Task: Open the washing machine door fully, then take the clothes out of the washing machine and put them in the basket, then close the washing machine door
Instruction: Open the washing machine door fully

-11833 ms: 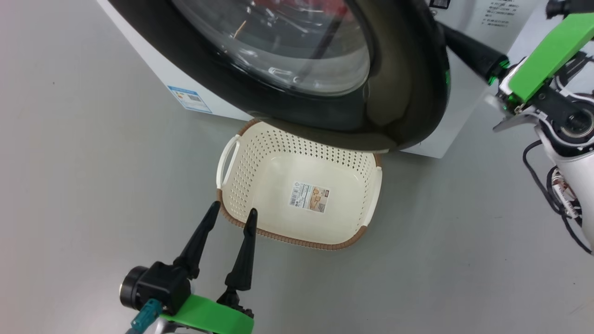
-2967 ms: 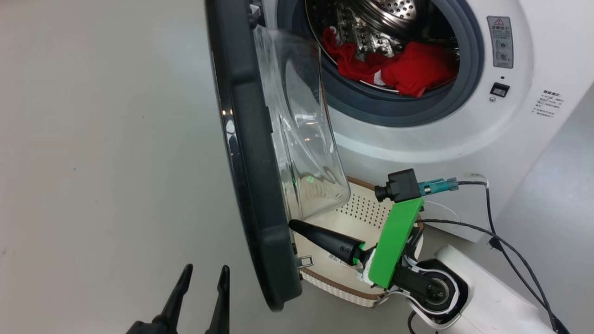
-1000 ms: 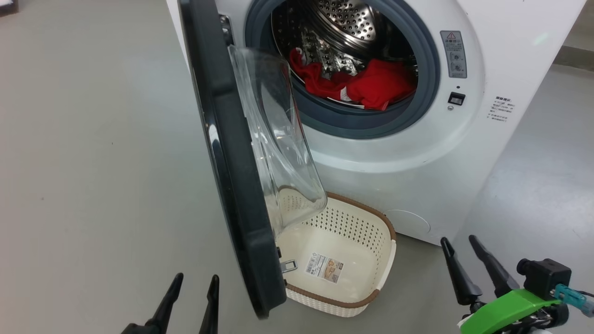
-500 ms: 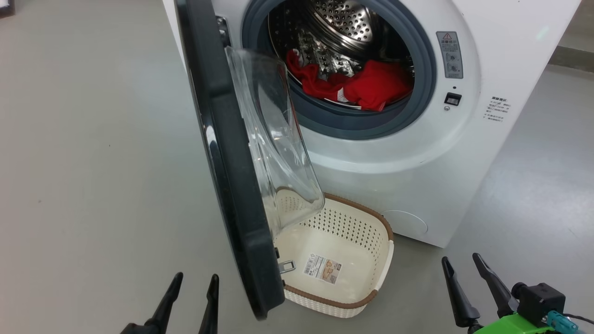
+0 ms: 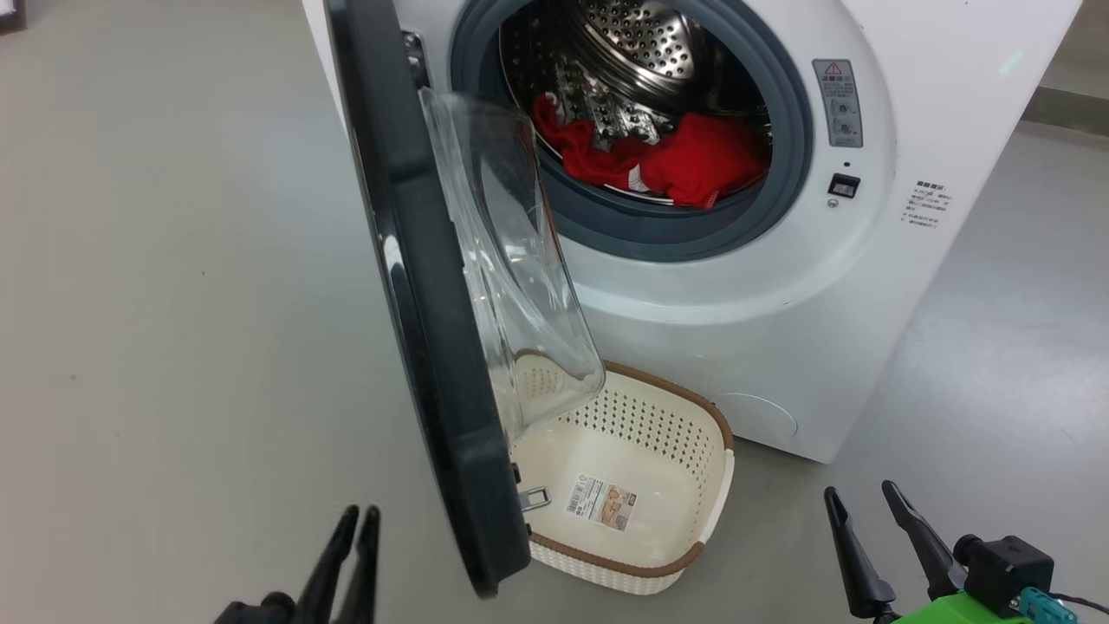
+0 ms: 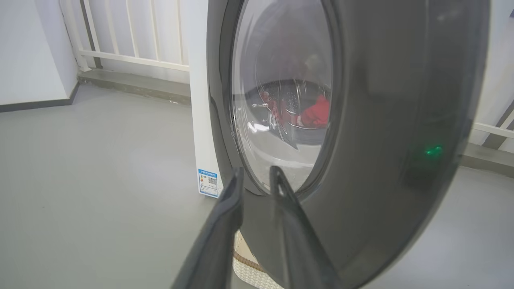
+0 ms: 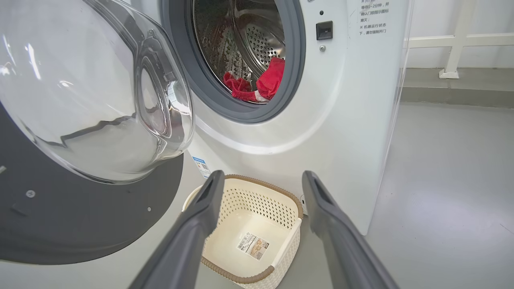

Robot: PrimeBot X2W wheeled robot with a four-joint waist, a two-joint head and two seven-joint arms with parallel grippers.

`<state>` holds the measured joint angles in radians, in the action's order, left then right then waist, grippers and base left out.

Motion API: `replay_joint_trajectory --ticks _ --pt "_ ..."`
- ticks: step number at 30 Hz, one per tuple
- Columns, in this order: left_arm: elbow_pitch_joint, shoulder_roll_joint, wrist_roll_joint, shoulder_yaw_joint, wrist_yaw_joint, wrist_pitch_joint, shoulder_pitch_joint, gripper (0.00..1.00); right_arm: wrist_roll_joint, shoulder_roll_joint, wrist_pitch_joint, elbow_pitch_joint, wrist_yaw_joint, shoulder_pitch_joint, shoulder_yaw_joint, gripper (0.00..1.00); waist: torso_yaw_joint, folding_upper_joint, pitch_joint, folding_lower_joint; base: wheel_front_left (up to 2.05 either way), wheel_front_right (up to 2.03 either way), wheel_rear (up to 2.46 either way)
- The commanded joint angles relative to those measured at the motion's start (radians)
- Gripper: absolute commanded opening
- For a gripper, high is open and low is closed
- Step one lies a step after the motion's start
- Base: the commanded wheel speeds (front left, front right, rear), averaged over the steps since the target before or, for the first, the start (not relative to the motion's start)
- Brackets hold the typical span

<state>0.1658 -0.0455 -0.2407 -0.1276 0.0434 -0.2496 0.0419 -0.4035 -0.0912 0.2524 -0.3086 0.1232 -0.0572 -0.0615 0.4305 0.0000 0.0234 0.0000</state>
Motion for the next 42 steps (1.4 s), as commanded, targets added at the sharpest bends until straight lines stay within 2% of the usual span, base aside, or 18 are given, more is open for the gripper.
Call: replay_joint_trajectory --ticks 1,6,12,16,17,22,27,31,42 --pt "-0.038 -0.005 -0.007 0.040 0.001 -0.012 -0.030 0.00 0.008 -0.008 0.009 0.026 0.008 0.026 -0.018 1.00 0.000 0.0000 -0.001 0.0000 0.00 0.00 0.00" --pt "-0.117 -0.005 -0.019 0.072 0.000 -0.012 -0.049 0.00 0.007 -0.004 0.009 0.029 0.008 0.024 -0.021 1.00 0.001 0.0000 -0.005 0.0000 0.00 0.00 0.00" --pt "-0.296 -0.005 -0.033 0.091 -0.008 -0.012 -0.091 0.00 0.005 -0.005 0.009 0.032 0.008 0.026 -0.023 1.00 0.000 0.0000 -0.002 0.0000 0.00 0.00 0.00" --pt "-0.441 -0.005 -0.013 0.048 -0.017 -0.012 -0.115 0.00 0.004 -0.006 0.009 0.033 0.008 0.029 -0.024 1.00 -0.002 0.0000 -0.001 0.0000 0.00 0.00 0.00" --pt "-0.441 -0.005 -0.013 0.048 -0.017 -0.012 -0.115 0.00 0.004 -0.006 0.009 0.033 0.008 0.029 -0.024 1.00 -0.002 0.0000 -0.001 0.0000 0.00 0.00 0.00" --pt "-0.541 -0.005 -0.014 -0.070 -0.025 -0.012 -0.114 0.00 -0.002 -0.007 0.009 0.031 0.008 0.031 -0.028 1.00 -0.004 0.0000 0.002 0.0000 0.00 0.00 0.00" --pt "-0.505 -0.005 -0.019 -0.208 0.001 -0.012 -0.093 0.00 -0.005 -0.009 0.009 0.027 0.008 0.037 -0.031 1.00 -0.007 0.0000 0.006 0.0000 0.00 0.00 0.00" --pt "-0.421 -0.005 -0.034 -0.266 0.006 -0.012 -0.078 0.00 -0.006 -0.010 0.009 0.021 0.008 0.043 -0.035 1.00 -0.011 0.0000 0.012 0.0000 0.00 0.00 0.00" --pt "-0.173 -0.005 -0.091 -0.295 0.003 -0.012 -0.086 0.00 -0.007 -0.015 0.009 0.012 0.008 0.062 -0.037 1.00 -0.017 0.0000 0.030 0.0000 0.00 0.00 0.00"
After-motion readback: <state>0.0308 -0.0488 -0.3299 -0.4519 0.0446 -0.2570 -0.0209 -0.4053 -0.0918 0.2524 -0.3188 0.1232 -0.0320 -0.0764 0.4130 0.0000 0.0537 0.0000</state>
